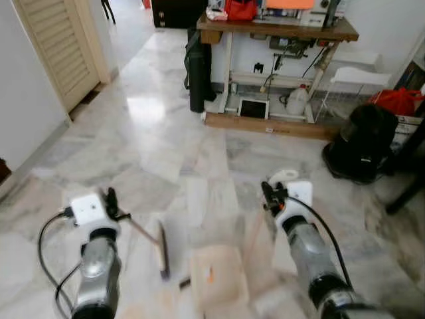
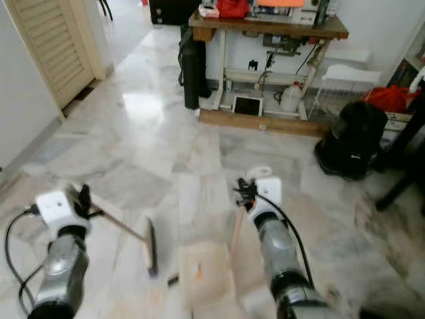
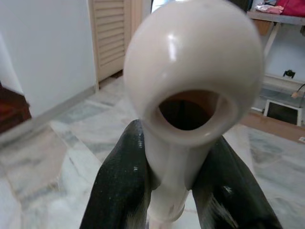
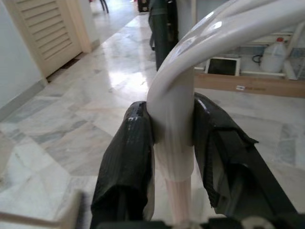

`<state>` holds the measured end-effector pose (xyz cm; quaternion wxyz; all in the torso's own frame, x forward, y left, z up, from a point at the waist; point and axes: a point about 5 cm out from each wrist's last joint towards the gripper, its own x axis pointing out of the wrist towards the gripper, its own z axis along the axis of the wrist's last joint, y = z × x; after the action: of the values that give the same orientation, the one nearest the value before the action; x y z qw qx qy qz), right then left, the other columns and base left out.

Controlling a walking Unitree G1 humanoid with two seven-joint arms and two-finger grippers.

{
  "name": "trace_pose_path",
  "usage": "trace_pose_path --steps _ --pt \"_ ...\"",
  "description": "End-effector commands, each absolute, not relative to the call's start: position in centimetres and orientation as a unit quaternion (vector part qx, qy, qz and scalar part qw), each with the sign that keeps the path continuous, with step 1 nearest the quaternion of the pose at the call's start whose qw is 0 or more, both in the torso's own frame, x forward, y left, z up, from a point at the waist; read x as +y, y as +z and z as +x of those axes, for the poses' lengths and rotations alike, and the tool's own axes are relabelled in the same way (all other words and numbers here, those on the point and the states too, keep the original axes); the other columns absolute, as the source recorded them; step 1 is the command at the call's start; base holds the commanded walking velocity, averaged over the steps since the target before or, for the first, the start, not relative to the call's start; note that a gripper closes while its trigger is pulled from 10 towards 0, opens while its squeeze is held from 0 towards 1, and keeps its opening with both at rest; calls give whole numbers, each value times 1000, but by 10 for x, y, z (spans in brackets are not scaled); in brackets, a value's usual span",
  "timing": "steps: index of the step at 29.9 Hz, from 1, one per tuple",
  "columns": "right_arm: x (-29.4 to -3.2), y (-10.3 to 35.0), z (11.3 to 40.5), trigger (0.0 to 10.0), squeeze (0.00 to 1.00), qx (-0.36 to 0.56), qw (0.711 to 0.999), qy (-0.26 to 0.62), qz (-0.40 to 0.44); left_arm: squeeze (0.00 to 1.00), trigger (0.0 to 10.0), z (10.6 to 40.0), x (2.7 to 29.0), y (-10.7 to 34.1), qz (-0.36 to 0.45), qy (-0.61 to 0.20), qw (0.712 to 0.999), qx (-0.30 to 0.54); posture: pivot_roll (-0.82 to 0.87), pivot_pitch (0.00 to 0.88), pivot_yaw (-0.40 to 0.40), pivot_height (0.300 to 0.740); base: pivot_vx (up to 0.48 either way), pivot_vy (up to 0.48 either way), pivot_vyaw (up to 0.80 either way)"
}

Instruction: Sweep floor

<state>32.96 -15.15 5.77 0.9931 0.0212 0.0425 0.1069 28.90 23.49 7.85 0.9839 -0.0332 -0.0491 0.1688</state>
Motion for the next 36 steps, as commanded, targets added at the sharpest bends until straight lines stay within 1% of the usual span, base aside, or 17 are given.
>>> trace_pose_path --steps 1,12,21,32,36 --pt "-157 66 333 10000 0 20 995 94 27 0 10000 294 230 89 -40 162 983 -75 -71 23 22 740 307 0 0" --pt "-164 69 335 10000 0 11 998 66 15 0 10000 293 229 90 -41 158 984 -78 -70 27 21 740 28 0 0" --pt "-174 72 336 10000 0 2 1000 22 -15 0 10000 291 227 88 -42 150 985 -74 -66 35 20 740 0 0 0" --pt "-186 76 336 10000 0 -5 996 -19 -91 0 10000 288 226 86 -43 131 988 -69 -68 29 23 740 0 0 0" --pt "-186 75 336 10000 0 -4 995 -18 -95 0 10000 289 224 86 -41 117 990 -65 -67 27 23 740 0 0 0"
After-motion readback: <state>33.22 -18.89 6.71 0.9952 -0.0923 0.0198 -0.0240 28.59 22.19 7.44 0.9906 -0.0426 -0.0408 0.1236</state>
